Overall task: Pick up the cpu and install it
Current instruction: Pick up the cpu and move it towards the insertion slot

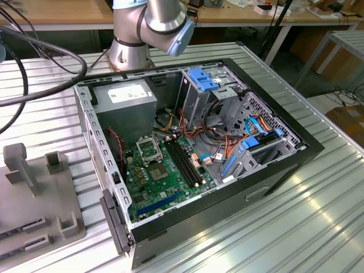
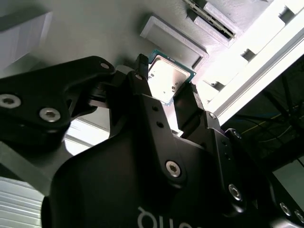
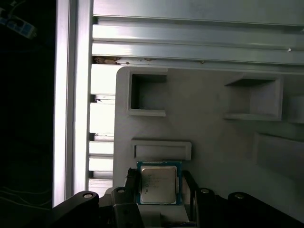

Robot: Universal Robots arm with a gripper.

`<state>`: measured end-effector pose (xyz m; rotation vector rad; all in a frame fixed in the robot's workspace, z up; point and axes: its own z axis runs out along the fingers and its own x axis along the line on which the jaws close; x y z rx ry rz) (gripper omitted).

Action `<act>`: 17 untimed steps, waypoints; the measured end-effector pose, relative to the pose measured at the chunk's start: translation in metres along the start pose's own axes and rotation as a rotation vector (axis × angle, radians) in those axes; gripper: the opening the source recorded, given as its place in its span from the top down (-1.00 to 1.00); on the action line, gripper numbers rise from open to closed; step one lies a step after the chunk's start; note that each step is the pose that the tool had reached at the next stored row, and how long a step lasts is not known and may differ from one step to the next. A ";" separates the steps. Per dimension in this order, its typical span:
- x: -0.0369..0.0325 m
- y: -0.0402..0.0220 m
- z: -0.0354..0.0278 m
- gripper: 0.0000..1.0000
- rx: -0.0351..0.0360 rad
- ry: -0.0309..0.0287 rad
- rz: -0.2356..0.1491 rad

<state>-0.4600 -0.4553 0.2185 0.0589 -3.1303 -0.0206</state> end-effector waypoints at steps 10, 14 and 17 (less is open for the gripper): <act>-0.0001 0.0003 -0.0272 0.06 0.0000 0.0000 0.000; -0.0003 0.0005 -0.0388 0.06 0.0000 0.0001 0.000; -0.0004 0.0006 -0.0463 0.06 0.0000 0.0001 0.000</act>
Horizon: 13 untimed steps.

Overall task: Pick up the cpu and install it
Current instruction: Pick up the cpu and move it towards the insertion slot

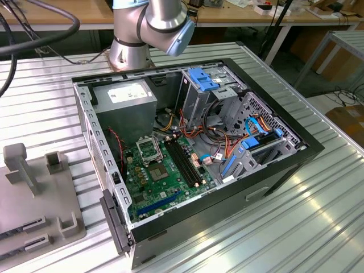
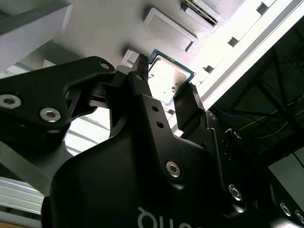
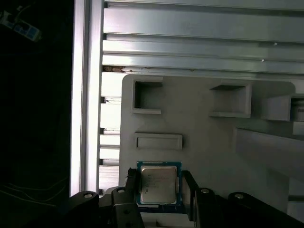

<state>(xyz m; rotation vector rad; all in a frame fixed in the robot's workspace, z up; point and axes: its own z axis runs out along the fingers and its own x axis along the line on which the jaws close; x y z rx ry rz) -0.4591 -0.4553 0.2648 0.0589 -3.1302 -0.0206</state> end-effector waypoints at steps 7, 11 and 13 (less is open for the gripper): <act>-0.0007 0.0002 -0.0162 0.06 0.0000 0.0000 0.000; -0.0015 0.0002 -0.0236 0.06 0.0000 0.0001 0.000; -0.0018 0.0003 -0.0268 0.06 0.0000 0.0001 0.000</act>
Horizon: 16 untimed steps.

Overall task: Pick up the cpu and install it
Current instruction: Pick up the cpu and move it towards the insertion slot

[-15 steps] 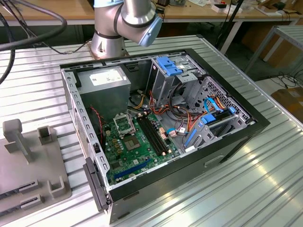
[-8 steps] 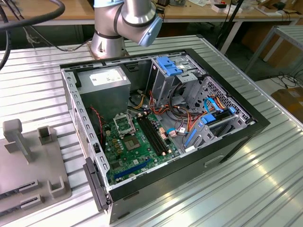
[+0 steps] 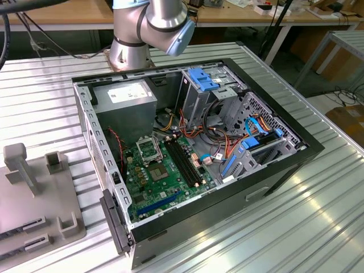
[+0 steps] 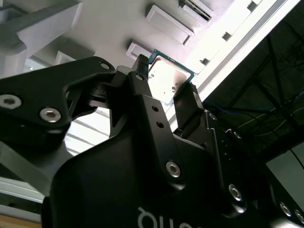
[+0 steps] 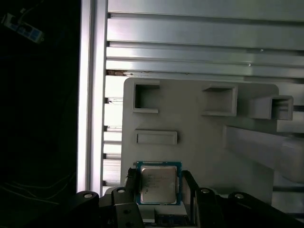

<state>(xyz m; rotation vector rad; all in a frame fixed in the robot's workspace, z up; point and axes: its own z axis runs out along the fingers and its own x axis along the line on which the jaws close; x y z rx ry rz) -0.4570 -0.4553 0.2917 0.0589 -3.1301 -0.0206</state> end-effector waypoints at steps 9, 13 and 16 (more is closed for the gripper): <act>-0.0003 0.0001 -0.0074 0.06 0.0000 0.0000 0.000; -0.0002 0.0002 -0.0076 0.06 0.0000 0.0001 0.000; -0.0002 0.0002 -0.0076 0.06 0.0000 0.0001 0.000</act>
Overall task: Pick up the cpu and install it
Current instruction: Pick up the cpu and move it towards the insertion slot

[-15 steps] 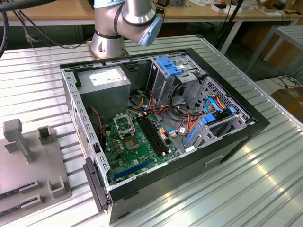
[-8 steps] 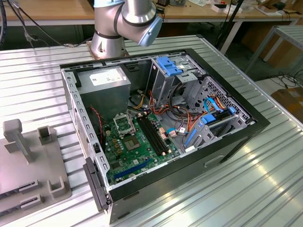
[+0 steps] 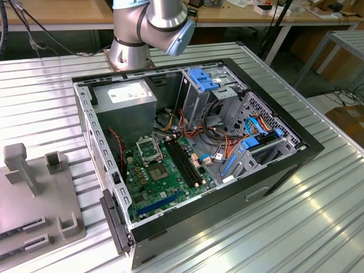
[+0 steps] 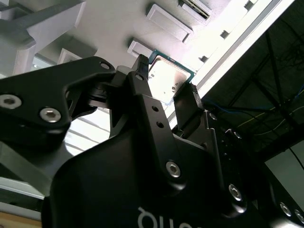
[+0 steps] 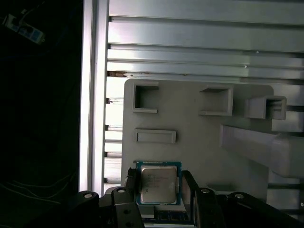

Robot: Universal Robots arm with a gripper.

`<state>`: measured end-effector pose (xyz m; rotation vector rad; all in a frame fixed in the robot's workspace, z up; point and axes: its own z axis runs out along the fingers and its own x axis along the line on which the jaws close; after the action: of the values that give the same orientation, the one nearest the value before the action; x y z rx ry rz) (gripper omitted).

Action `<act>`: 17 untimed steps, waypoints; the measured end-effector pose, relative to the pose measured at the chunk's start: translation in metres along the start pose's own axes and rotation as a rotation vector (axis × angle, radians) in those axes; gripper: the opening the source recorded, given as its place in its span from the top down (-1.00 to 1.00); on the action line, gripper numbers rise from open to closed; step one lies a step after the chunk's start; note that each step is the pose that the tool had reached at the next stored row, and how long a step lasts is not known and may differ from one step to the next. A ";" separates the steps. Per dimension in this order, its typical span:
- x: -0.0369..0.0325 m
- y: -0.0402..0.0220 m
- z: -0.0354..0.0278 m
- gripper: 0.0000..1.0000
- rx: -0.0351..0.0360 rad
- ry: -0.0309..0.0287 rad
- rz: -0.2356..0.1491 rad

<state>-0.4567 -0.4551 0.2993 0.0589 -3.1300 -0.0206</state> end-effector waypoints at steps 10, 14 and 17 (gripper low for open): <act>0.0001 0.0001 -0.0066 0.06 0.0000 0.0007 0.000; 0.0001 0.0001 -0.0109 0.06 -0.0004 0.0008 0.000; 0.0001 0.0002 -0.0144 0.06 -0.0004 0.0007 0.000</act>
<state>-0.4567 -0.4552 0.3137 0.0590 -3.1293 -0.0212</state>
